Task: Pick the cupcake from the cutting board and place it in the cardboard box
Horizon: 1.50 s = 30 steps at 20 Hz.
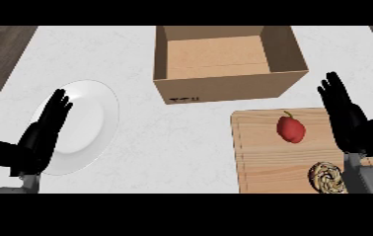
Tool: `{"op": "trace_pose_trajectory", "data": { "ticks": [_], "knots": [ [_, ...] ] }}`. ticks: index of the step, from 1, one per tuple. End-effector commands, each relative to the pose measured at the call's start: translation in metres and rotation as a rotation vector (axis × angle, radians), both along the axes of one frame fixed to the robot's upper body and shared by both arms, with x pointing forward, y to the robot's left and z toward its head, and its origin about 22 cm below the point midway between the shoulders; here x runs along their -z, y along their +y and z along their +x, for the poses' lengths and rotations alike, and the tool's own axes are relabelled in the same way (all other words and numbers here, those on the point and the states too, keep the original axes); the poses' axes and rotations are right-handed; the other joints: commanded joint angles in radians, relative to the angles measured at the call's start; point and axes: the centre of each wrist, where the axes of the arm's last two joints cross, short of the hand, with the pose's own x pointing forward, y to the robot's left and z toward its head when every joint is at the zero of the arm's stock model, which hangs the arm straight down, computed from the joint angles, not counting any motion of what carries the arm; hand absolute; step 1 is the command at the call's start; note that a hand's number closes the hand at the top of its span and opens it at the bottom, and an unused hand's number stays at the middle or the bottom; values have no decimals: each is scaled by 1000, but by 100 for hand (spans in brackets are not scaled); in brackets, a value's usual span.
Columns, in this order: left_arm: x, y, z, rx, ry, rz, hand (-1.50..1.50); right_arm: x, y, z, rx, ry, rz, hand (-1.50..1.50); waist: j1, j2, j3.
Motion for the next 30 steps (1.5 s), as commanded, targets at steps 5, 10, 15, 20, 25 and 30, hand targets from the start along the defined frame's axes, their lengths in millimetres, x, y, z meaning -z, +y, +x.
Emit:
{"op": "trace_pose_trajectory", "data": {
  "ticks": [5,10,15,20,25,30],
  "knots": [
    [-7,7,3,-75,31,211,0,-70,43,23,-455,-391,100,-150,-38,-74,-20],
    [-15,-20,-1,-60,82,212,0,-5,-6,-25,-103,-249,-156,-150,-43,-69,-20],
    [-8,-17,-2,-64,59,236,0,-4,-42,-50,-184,-357,-107,-150,-38,-67,-22],
    [-14,-25,1,-58,94,225,0,-44,-84,-45,-351,-233,-524,-150,-33,-68,-22],
    [-12,-31,2,-53,90,232,0,-86,-99,-39,-511,-57,-809,-150,-21,-65,-24],
    [-4,-38,1,-46,78,227,0,-117,-94,-40,-665,173,-1028,-150,-22,-64,-25]
  ]
}}
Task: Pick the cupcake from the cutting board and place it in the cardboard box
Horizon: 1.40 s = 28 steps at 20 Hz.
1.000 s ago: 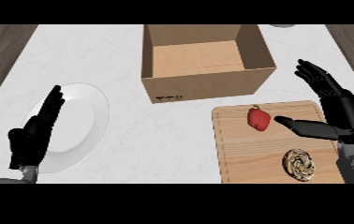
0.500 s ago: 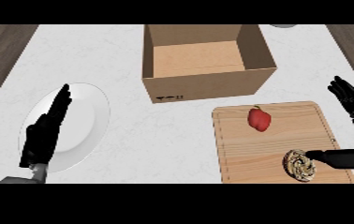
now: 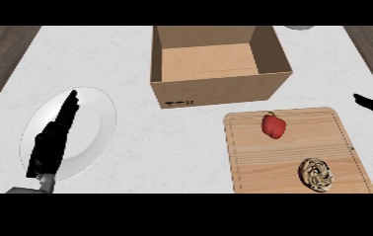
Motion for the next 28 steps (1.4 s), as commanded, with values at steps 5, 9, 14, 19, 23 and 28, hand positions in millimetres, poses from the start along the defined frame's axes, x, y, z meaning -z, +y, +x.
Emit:
{"op": "trace_pose_trajectory", "data": {
  "ticks": [5,9,14,19,23,28],
  "knots": [
    [5,3,-2,-2,-3,4,0,-5,44,-15,-112,233,-264,-150,-3,-1,1],
    [-7,-20,0,0,-1,8,0,21,61,-30,-65,237,-280,-150,-4,-1,2],
    [7,-5,10,15,0,-1,0,16,76,-28,-8,245,-302,-150,-5,0,2],
    [-3,-11,19,9,-2,14,0,39,68,-21,12,267,-354,-150,-2,1,2],
    [-13,6,-17,16,4,4,0,40,77,-31,26,280,-373,-150,4,-1,2],
    [-12,5,2,17,5,8,0,42,87,-35,18,263,-358,-150,-2,0,2]
  ]
}}
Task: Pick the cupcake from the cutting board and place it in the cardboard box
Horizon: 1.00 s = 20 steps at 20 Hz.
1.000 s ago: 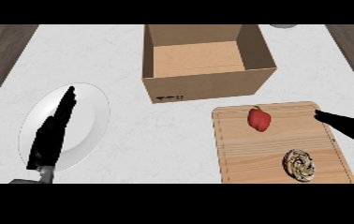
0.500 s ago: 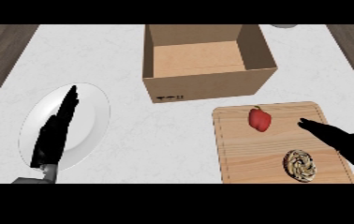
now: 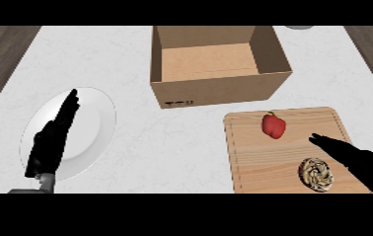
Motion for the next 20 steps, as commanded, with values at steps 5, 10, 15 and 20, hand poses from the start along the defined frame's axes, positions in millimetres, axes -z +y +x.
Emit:
{"op": "trace_pose_trajectory", "data": {
  "ticks": [5,10,15,20],
  "knots": [
    [-19,3,-1,-14,-3,-6,0,1,2,-11,10,-5,-7,-150,-2,-1,0],
    [-18,-6,4,-9,-6,-6,0,-9,13,14,8,-11,7,-150,1,0,0],
    [5,6,-2,-8,3,-3,0,34,16,10,11,-11,29,-150,3,1,0],
    [12,-1,-9,-2,-2,-7,0,29,-1,12,14,-1,16,-150,1,0,0]
  ]
}}
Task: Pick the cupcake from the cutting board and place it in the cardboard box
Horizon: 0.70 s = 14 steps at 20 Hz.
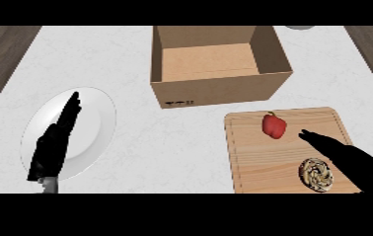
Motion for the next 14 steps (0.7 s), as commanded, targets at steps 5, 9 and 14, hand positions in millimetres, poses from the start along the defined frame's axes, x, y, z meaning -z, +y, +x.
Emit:
{"op": "trace_pose_trajectory", "data": {
  "ticks": [5,9,14],
  "knots": [
    [2,1,-6,-5,0,-10,0,10,-3,9,-8,11,-23,-150,1,0,0],
    [-2,4,10,11,0,-12,0,29,-3,-1,-15,60,-19,-150,-2,0,0],
    [9,4,0,-17,-12,11,0,45,10,-12,-36,-76,-37,150,-2,0,0]
  ]
}}
